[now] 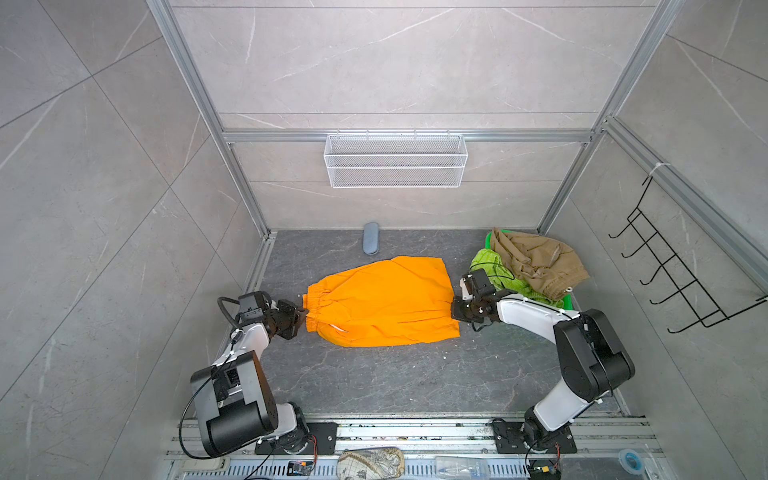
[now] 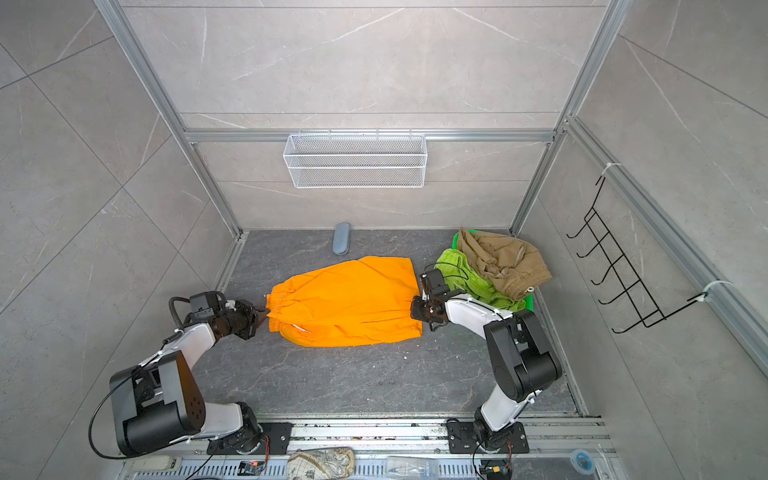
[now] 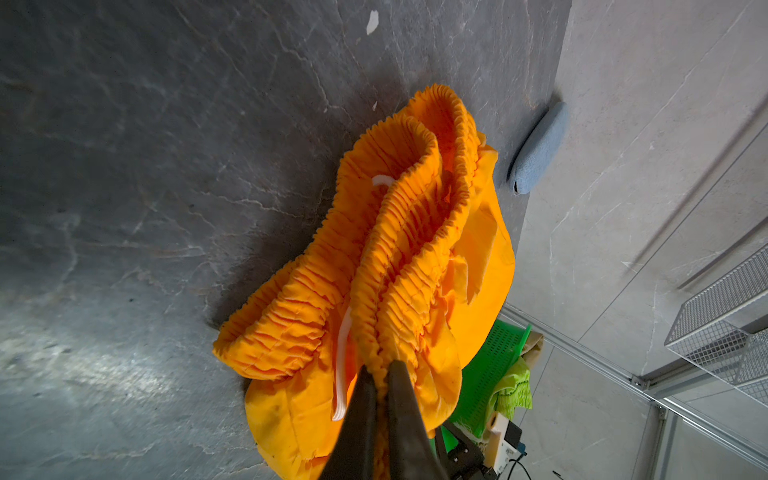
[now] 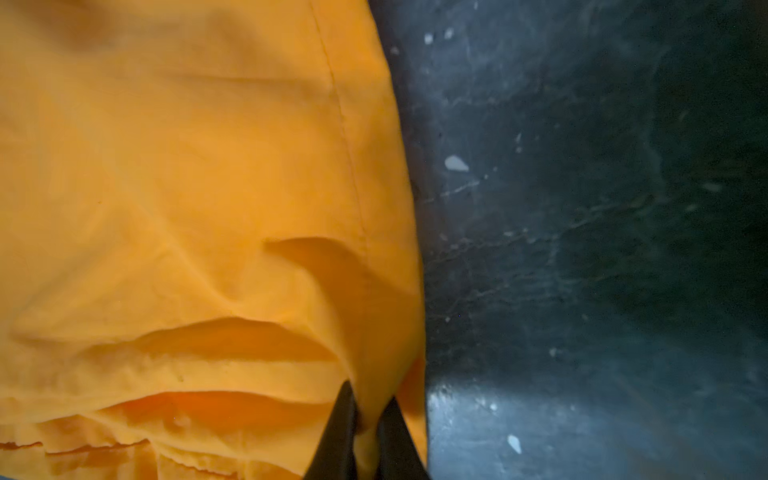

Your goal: Fold and stack the shorts

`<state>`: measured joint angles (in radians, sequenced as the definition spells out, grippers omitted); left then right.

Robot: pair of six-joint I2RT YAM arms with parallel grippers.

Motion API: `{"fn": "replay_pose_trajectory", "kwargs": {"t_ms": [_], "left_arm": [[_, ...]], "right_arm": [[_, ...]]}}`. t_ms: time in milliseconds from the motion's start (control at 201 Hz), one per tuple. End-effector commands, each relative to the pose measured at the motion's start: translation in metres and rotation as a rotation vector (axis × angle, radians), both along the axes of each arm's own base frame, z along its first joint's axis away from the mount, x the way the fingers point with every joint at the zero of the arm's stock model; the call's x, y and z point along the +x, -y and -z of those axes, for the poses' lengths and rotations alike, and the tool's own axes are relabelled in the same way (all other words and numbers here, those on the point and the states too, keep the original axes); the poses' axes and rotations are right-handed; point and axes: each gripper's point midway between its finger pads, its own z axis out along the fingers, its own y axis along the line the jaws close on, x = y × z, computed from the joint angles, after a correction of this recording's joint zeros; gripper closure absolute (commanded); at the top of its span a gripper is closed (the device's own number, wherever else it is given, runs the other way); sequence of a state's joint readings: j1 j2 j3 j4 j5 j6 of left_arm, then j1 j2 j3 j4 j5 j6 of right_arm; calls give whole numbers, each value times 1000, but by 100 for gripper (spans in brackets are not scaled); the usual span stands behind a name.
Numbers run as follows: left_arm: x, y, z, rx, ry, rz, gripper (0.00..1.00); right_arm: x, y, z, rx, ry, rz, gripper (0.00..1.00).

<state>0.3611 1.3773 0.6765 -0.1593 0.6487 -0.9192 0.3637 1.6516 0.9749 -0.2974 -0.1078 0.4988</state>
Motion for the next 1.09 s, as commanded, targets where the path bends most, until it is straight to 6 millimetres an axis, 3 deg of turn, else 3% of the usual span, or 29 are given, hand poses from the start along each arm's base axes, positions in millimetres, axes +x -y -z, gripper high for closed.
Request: {"fn": "replay_pose_trajectory", "kwargs": {"t_ms": [0, 85, 189, 309, 379, 508, 618, 757, 936, 1086], "left_arm": [[19, -7, -32, -3, 83, 10, 100], [21, -12, -43, 0, 104, -4, 100], [16, -15, -51, -25, 120, -16, 100], [-6, -7, -43, -54, 99, -8, 100], [-21, -7, -28, -84, 74, -44, 100], [-44, -11, 2, -129, 21, -107, 100], [-55, -6, 18, -152, -15, -118, 100], [-63, -4, 33, -148, -44, -121, 100], [-66, -5, 49, -122, -79, -127, 100], [-50, 10, 51, -109, -81, -94, 100]], "right_arm": [[10, 12, -49, -45, 95, 0, 88], [8, 14, -72, -44, 138, -5, 88], [-1, 17, -91, -37, 163, -10, 100], [-27, 20, -95, 9, 183, -14, 100], [-42, 22, -84, 44, 176, -1, 100], [-66, 20, -26, 76, 51, 8, 100], [-74, 25, 5, 50, -12, 31, 100], [-74, 27, 24, 38, -64, 62, 100], [-58, 28, 41, -12, -115, 100, 100], [-41, 26, 47, -28, -121, 116, 100]]}}
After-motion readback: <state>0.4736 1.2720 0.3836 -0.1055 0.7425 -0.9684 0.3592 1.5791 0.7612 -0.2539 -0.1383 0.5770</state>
